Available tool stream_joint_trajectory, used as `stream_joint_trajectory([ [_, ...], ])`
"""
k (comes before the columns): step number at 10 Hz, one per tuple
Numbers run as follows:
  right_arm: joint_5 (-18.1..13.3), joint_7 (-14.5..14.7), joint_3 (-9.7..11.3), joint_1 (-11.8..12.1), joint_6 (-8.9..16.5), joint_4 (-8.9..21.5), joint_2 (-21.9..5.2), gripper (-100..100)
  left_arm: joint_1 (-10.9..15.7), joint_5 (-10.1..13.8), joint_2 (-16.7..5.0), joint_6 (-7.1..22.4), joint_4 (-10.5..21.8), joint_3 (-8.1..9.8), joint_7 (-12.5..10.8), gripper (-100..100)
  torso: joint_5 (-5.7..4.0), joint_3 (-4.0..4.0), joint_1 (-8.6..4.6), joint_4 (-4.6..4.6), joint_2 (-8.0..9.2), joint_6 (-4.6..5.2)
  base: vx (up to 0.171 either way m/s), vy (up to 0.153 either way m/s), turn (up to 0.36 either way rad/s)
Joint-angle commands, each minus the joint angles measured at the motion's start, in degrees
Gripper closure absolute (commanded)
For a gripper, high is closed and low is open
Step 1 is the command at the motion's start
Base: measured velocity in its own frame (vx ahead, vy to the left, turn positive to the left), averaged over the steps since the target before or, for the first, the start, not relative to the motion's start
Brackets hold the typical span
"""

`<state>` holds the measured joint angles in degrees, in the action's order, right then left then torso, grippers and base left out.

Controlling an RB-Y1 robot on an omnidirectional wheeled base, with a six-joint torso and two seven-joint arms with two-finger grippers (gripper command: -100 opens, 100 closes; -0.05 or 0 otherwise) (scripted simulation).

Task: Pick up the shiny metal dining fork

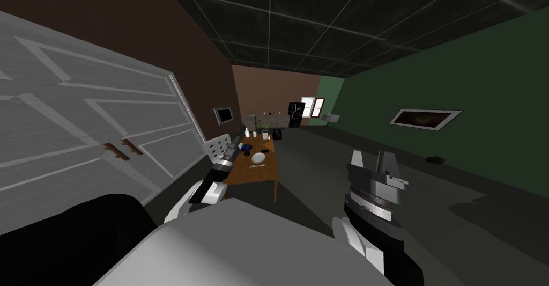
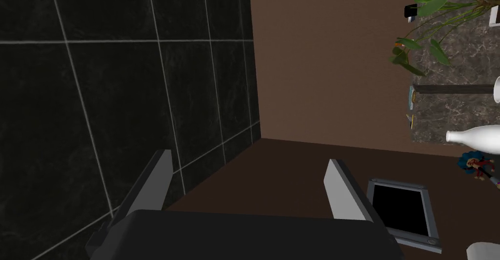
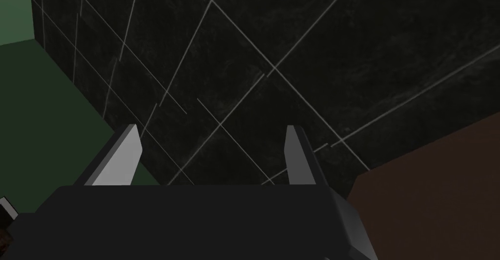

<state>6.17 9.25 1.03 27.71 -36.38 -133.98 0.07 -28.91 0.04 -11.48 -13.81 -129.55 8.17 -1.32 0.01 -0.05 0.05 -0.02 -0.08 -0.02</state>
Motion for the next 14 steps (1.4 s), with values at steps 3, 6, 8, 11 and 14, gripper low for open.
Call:
stream_joint_trajectory([
  [3, 0.0, 0.0, 0.0, 0.0, 0.0, 0.0, 0.0, 0, -0.8, 0.9, -0.9, 5.5, 1.9, 1.23, -1.4, -100, 0.0, 0.0, -0.01, 0.0, 0.0, 0.04, 0.014, 0.013, -0.327],
  [6, 0.0, 0.0, 0.0, 0.0, 0.0, 0.0, 0.0, 0, -1.3, 1.8, -1.5, 10.1, 3.8, 2.56, -2.8, -100, 0.0, 0.01, 0.0, 0.0, 0.01, -0.04, 0.012, 0.014, -0.27],
  [8, 0.0, 0.0, 0.0, 0.0, 0.0, 0.0, 0.0, 0, -1.5, 2.3, -1.7, 13.0, 4.9, 3.27, -3.5, -100, 0.0, 0.0, -0.01, 0.0, 0.01, -0.04, 0.013, 0.014, -0.269],
  [11, 0.0, 0.0, 0.0, 0.0, 0.0, 0.0, 0.0, 0, -1.9, 2.9, -1.8, 16.2, 5.9, 4.01, -4.3, -100, 0.0, -0.01, 0.01, 0.0, -0.02, 0.01, 0.013, 0.019, -0.203],
  [14, 0.0, 0.0, 0.0, 0.0, 0.0, 0.0, 0.0, 0, -2.5, 4.1, -1.8, 21.8, 8.2, 5.57, -5.7, -100, 0.01, -0.01, 0.08, 0.0, -0.02, 0.0, 0.014, 0.034, -0.33],
])
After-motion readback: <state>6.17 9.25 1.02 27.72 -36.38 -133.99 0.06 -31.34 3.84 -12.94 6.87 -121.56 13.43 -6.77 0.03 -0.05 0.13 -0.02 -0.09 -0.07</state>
